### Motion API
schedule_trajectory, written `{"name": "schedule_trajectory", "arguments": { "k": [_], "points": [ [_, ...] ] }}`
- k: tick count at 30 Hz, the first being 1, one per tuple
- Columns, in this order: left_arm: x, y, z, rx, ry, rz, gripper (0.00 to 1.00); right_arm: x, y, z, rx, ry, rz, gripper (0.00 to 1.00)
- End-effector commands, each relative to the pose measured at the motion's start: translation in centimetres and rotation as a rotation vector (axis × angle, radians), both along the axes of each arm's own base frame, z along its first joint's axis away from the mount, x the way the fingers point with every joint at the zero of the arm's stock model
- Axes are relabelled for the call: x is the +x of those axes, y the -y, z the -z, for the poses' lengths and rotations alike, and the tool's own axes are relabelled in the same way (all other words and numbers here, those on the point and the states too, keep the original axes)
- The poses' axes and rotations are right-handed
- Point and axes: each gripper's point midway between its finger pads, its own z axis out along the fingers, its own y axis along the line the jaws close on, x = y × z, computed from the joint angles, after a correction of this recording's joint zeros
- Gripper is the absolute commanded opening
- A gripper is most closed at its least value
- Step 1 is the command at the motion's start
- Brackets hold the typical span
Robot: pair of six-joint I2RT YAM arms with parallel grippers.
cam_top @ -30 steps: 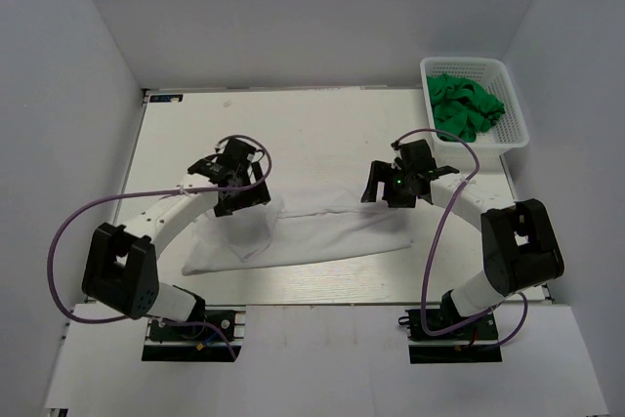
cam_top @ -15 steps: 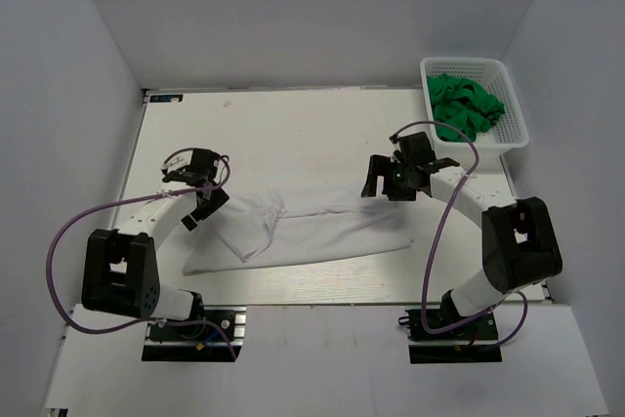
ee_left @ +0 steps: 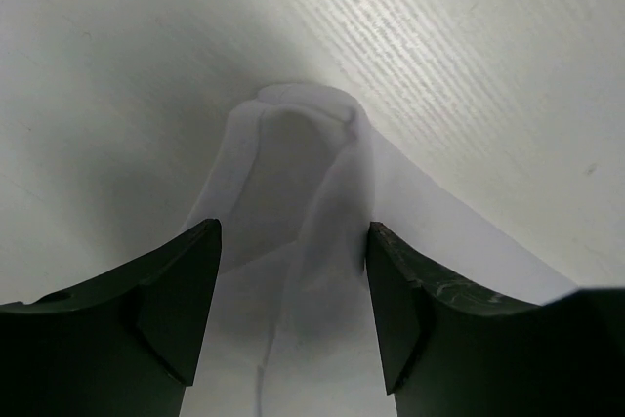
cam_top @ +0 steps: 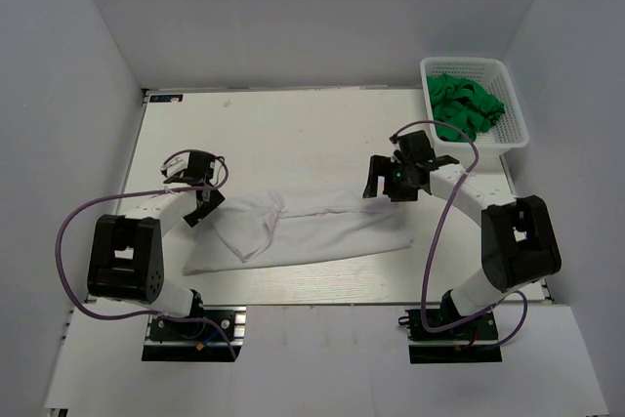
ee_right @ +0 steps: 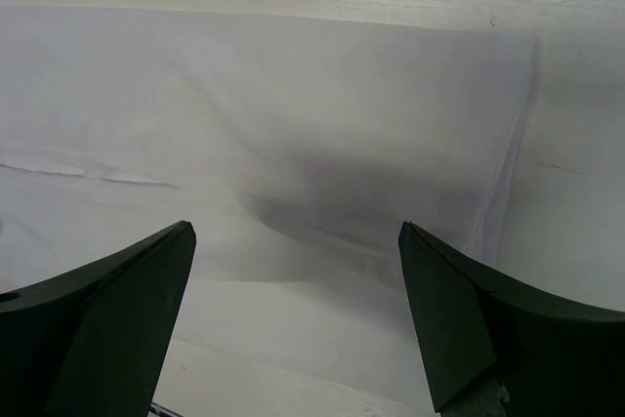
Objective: Fold and stack the t-shirts
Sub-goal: Fold the other side of the tshirt into a rectangle
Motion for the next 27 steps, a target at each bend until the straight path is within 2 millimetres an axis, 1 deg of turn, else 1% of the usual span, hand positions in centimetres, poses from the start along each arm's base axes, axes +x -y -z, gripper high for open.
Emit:
{"name": "schedule_trajectory", "arguments": {
  "k": [1,3,5,6,8,9,10,11,12,13,15,16,19,20,22,23,24,25,26,27],
  "points": [
    [0.4,-0.1,-0.3,-0.018,0.057,0.000,0.71,1.1,-0.1,-0.9,-0.014,0.019,-0.013,0.90],
    [0.6,0.1,-0.1,-0.030,0.075,0.005,0.69,1.0,-0.1,-0.7,-0.014,0.011,-0.015,0.90],
    [0.7,0.1,0.3,-0.030,0.076,0.005,0.63,1.1,-0.2,-0.7,-0.008,0.009,-0.017,0.90],
    [0.7,0.1,0.3,-0.030,0.076,0.005,0.56,1.1,-0.3,-0.7,-0.005,0.009,-0.017,0.90],
    [1.0,0.1,0.0,-0.031,0.085,0.005,0.47,1.1,-0.4,-0.6,-0.003,0.001,-0.016,0.90],
    [1.4,0.2,-0.3,-0.032,0.096,0.005,0.44,1.1,-0.3,-0.7,-0.004,0.005,-0.017,0.90],
    [1.9,0.0,-0.8,-0.021,0.111,-0.001,0.44,1.1,-0.4,-0.7,-0.002,0.005,-0.014,0.90],
    [1.7,-0.3,-1.0,-0.004,0.107,0.011,0.44,1.1,-0.4,-0.7,-0.002,0.003,-0.014,0.90],
    [2.2,-0.4,-1.9,0.002,0.127,0.006,0.44,1.0,-0.3,-0.5,-0.003,-0.003,-0.012,0.90],
    [2.2,-0.4,-1.9,0.007,0.124,0.014,0.47,1.0,-0.3,-0.5,-0.003,-0.002,-0.008,0.90],
    [2.6,-0.4,-2.6,0.012,0.131,0.025,0.53,1.0,-0.3,-0.6,-0.003,0.000,-0.010,0.90],
    [2.9,-0.4,-3.3,0.011,0.145,0.025,0.58,0.9,-0.3,-0.4,-0.004,-0.004,-0.011,0.90],
    [3.2,-0.1,-3.5,0.000,0.154,0.031,0.61,0.9,-0.2,-0.3,-0.005,-0.011,-0.009,0.90],
    [3.2,-0.2,-3.5,0.004,0.150,0.038,0.59,0.9,-0.2,-0.3,-0.006,-0.010,-0.008,0.90],
    [3.4,-0.2,-3.6,0.009,0.157,0.048,0.44,0.8,-0.1,-0.3,-0.010,-0.014,-0.006,0.90],
    [3.5,0.0,-3.4,0.001,0.156,0.052,0.41,0.8,-0.1,-0.2,-0.013,-0.012,-0.008,0.90],
    [3.5,0.0,-3.4,0.007,0.152,0.062,0.41,0.8,-0.1,-0.2,-0.015,-0.009,-0.009,0.90],
    [3.4,-0.2,-2.9,0.001,0.137,0.058,0.39,0.8,-0.1,-0.2,-0.017,-0.011,-0.007,0.90],
    [3.4,0.0,-2.6,-0.009,0.127,0.064,0.34,0.8,-0.1,-0.2,-0.016,-0.011,-0.009,0.90],
    [3.3,0.0,-2.3,-0.009,0.118,0.064,0.25,0.8,0.0,-0.1,-0.019,-0.012,-0.011,0.90]
  ]
}}
